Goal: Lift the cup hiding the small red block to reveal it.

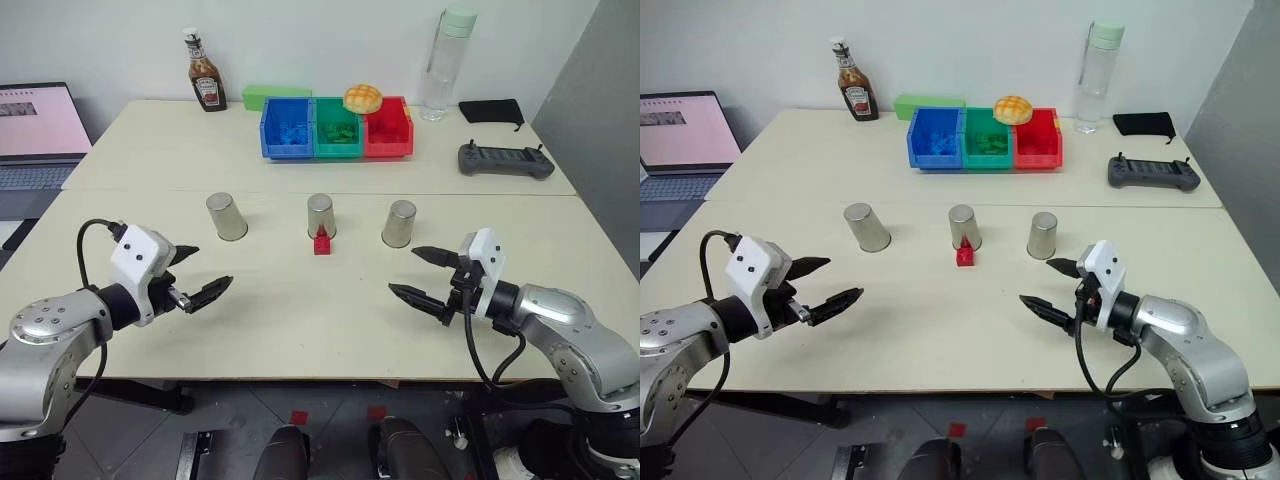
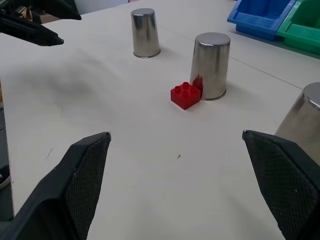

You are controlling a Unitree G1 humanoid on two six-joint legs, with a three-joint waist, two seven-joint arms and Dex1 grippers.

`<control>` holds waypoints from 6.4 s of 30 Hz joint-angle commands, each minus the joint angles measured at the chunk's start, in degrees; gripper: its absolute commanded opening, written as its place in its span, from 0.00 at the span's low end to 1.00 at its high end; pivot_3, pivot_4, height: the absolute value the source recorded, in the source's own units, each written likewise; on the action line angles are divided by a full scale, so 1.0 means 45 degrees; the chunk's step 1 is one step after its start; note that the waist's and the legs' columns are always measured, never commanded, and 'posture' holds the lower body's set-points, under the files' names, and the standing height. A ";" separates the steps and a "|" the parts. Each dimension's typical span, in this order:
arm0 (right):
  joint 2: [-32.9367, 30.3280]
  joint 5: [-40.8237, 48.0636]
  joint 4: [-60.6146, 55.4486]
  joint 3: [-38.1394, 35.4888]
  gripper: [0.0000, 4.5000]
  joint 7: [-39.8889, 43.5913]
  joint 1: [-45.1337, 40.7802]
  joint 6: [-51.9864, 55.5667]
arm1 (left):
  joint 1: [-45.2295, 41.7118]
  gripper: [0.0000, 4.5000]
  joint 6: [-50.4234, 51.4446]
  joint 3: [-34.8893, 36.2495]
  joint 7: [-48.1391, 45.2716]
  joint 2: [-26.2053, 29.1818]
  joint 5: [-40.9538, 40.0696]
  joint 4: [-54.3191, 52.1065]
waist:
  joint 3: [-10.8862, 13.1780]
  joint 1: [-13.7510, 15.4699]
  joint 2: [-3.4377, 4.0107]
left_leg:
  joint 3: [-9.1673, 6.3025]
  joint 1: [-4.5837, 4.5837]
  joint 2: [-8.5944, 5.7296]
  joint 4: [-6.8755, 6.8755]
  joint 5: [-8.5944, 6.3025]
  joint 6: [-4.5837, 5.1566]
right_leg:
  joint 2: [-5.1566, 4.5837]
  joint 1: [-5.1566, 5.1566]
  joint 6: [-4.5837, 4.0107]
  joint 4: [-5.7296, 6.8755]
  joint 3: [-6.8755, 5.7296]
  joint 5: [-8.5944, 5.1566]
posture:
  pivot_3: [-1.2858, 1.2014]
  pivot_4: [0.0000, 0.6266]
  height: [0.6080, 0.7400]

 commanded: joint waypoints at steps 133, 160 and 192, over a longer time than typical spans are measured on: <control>0.1537 -0.1377 0.1281 -0.0363 1.00 -0.3095 -0.1388 0.0685 | -0.0540 1.00 0.0578 -0.0156 -0.1638 0.0769 -0.1186 -0.1127 | -0.0002 -0.0014 -0.0002 | 0.0004 0.0004 0.0000 0.0001 0.0000 0.0000 | 0.0003 0.0000 -0.0001 0.0004 0.0007 0.0001 | 0.52 0.24 1.00; 0.5153 -0.4379 1.1574 0.0264 1.00 -0.4463 -0.6970 -0.3284 | -0.1344 1.00 0.0353 -0.1315 -0.1327 0.0578 -0.1051 -0.0966 | -0.0001 -0.0058 0.0000 | 0.0013 0.0002 0.0000 -0.0009 0.0000 0.0000 | 0.0009 -0.0013 -0.0009 0.0015 0.0015 0.0005 | 0.52 0.24 1.00; 0.3845 -0.4463 0.6894 -0.0225 0.60 -0.3868 -0.6166 -0.2851 | -0.1782 1.00 0.0788 -0.1281 -0.1310 0.0504 -0.1314 -0.1034 | 0.0003 -0.0017 0.0007 | 0.0006 -0.0007 -0.0001 -0.0010 0.0000 0.0000 | 0.0006 -0.0016 -0.0009 0.0010 0.0010 0.0005 | 0.52 0.24 1.00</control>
